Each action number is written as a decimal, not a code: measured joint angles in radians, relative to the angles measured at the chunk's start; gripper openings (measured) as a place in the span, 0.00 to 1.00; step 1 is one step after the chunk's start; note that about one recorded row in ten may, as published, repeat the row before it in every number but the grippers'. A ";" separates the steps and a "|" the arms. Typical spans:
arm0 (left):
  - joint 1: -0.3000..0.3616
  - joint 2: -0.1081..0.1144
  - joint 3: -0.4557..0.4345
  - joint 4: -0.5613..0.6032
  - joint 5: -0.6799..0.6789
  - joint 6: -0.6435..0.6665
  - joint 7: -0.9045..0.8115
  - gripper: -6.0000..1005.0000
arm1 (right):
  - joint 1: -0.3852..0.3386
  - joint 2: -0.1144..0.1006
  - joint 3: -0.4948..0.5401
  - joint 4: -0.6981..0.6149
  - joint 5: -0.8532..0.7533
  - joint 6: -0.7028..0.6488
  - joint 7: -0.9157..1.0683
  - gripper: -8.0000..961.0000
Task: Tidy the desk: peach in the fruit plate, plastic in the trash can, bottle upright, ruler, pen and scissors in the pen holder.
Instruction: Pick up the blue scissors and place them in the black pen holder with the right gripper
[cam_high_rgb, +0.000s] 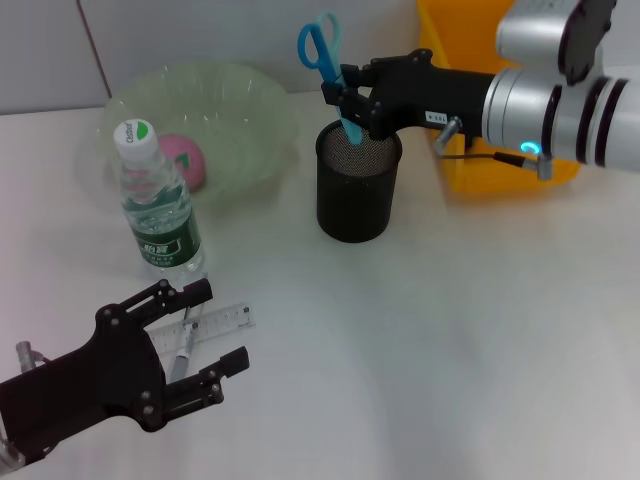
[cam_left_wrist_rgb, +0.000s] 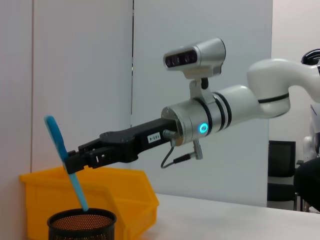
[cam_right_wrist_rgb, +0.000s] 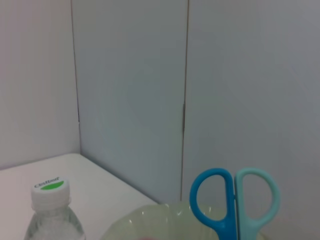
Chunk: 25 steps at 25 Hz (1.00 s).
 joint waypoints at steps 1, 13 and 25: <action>0.000 0.000 0.000 0.000 0.000 0.000 0.000 0.74 | 0.004 0.000 0.001 0.028 0.032 0.000 -0.038 0.24; 0.000 0.000 0.000 0.006 0.004 0.001 -0.010 0.73 | 0.050 0.000 -0.003 0.260 0.314 -0.008 -0.366 0.24; 0.003 0.000 0.000 0.006 0.006 0.001 -0.010 0.73 | 0.025 0.000 -0.013 0.294 0.306 -0.021 -0.371 0.29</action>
